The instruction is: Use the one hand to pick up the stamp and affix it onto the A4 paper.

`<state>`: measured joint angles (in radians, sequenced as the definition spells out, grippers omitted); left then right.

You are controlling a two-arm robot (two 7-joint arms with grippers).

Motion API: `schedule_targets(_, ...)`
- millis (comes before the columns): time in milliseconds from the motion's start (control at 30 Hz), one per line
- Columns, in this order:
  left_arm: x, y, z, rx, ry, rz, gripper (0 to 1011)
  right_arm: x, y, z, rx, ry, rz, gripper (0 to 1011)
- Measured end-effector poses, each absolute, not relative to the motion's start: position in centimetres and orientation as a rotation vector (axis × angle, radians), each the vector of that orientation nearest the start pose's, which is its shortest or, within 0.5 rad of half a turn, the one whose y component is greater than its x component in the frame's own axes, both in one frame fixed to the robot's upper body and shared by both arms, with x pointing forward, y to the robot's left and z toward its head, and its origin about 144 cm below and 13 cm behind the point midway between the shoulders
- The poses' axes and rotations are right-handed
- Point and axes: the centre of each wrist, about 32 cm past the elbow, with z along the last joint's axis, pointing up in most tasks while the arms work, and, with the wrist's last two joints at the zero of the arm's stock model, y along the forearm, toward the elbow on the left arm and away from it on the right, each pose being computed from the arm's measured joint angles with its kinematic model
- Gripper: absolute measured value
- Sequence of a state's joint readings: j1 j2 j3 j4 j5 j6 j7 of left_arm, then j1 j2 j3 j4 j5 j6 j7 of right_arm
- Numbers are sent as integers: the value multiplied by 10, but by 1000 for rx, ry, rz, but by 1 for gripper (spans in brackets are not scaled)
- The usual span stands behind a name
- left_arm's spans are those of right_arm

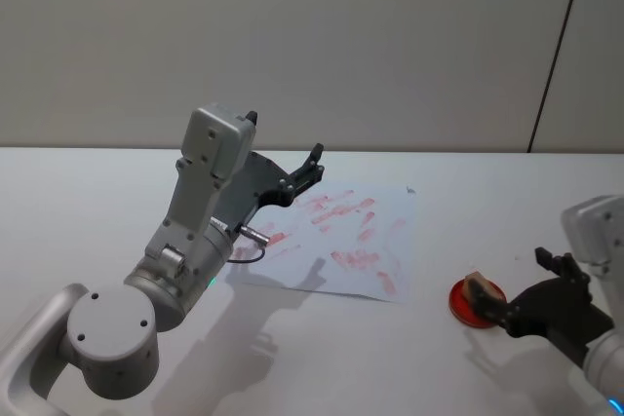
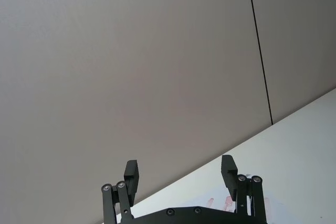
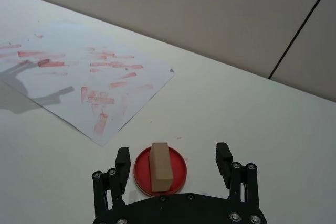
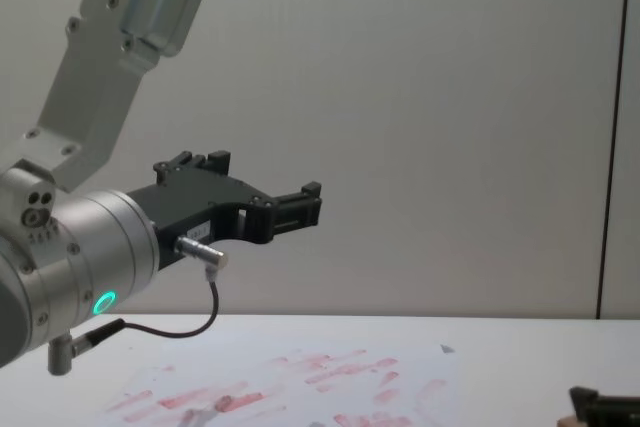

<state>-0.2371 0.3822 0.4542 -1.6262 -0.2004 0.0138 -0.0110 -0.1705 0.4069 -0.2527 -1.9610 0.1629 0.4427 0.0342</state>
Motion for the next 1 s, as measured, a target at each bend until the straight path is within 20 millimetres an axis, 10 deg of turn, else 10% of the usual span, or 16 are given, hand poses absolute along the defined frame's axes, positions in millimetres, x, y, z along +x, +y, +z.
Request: schedule_targets(1000,492,198,1204,61,-268,1124,1002,428,-211,1176,-519,118,-1166,1001)
